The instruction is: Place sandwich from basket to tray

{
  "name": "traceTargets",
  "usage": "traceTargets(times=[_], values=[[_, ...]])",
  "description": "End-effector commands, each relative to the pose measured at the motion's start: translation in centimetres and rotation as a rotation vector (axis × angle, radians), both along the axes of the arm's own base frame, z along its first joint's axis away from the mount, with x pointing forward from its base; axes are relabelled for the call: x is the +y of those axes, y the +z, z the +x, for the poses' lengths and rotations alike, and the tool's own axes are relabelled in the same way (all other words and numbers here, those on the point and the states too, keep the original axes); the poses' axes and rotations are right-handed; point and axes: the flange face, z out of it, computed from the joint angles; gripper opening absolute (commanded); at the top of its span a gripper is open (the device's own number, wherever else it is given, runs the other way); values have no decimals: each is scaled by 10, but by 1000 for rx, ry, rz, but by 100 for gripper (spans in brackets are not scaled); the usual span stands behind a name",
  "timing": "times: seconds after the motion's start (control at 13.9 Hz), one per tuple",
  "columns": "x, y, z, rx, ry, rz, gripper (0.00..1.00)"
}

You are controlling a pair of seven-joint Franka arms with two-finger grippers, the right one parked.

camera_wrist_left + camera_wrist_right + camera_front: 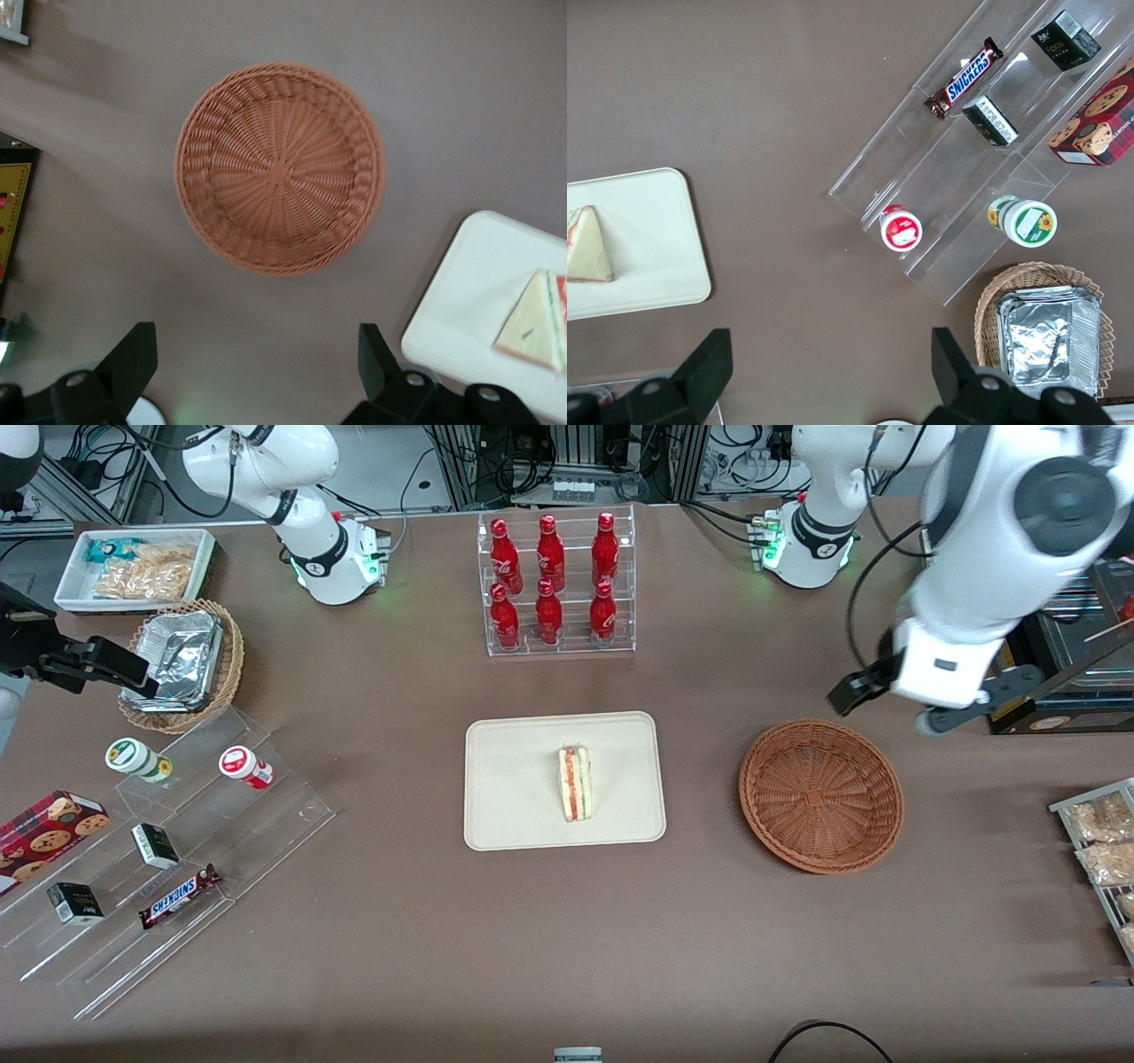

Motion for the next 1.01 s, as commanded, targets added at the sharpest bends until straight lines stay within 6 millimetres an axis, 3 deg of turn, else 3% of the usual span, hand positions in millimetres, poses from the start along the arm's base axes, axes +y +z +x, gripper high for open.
traceTargets(times=[0.0,0.22,0.29,0.65,0.86,0.94], values=[[38,7,-26,19,-73,-37,100],[89,17,-32,56,-147,-109,100],[93,24,-28,45,-158,-112,100],[85,44,4,3,-195,-100,100],[75,58,11,-37,-238,-55,100],[75,54,17,-31,-273,-55,100]])
